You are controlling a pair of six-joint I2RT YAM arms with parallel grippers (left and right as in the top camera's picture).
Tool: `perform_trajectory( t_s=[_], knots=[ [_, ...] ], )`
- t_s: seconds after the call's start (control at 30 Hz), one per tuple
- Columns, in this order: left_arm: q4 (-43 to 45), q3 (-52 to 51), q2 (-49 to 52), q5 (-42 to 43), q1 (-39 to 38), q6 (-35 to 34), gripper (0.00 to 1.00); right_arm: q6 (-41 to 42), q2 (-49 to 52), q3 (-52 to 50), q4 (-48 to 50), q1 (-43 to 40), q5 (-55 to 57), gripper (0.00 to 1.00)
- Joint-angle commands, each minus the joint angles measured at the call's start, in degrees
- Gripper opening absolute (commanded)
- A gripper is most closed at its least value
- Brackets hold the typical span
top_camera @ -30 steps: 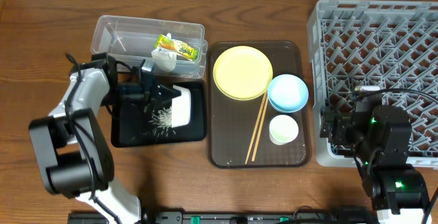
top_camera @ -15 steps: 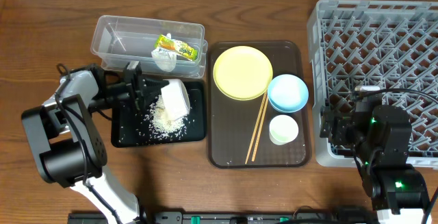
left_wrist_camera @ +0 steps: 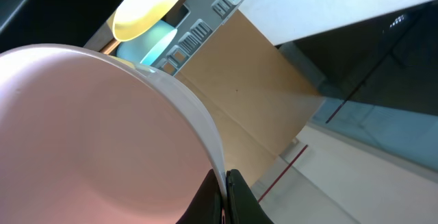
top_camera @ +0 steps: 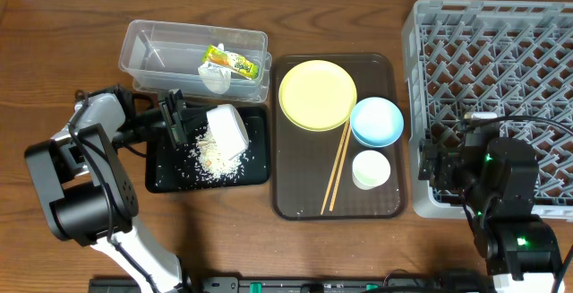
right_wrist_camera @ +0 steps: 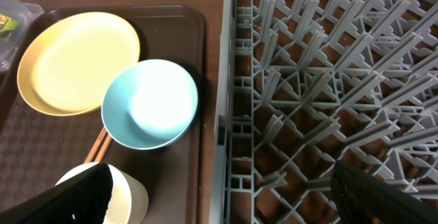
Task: Sort waste into correct bins and load items into the dishwasher rack
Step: 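Tip the white bowl over the black tray to dump rice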
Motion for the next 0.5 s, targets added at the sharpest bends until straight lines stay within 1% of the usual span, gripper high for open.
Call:
perform_trajectory(
  t_s=[0.0,0.17,0.23,0.27,0.37,0.47],
  knots=[
    [-0.2,0.1,0.4,1.5,0.4,-3.0,0.06,0.6,-0.1,1.0,0.0,0.6,-0.3,0.99],
    [-0.2,0.1,0.4,1.5,0.4,-3.7,0.06,0.6,-0.1,1.0,0.0,0.6,-0.3,0.99],
    [0.0,0.1,0.4,1.5,0.4,-2.3,0.06,0.6,-0.1,1.0,0.0,0.6,-0.3,0.99],
    [0.5,0.1,0.3,1.5,0.4,-0.1,0.06,0.6,-0.1,1.0,0.0,0.6,-0.3,0.99],
    [0.9,0.1,-0.2,1.5,0.2,10.4,0.06,0.6,-0.1,1.0,0.0,0.6,-0.3,0.99],
    [0.0,0.1,-2.3,1.4,-0.6,18.6,0.06,0.5,-0.1,1.0,0.0,0.6,-0.2,0.99]
  ],
)
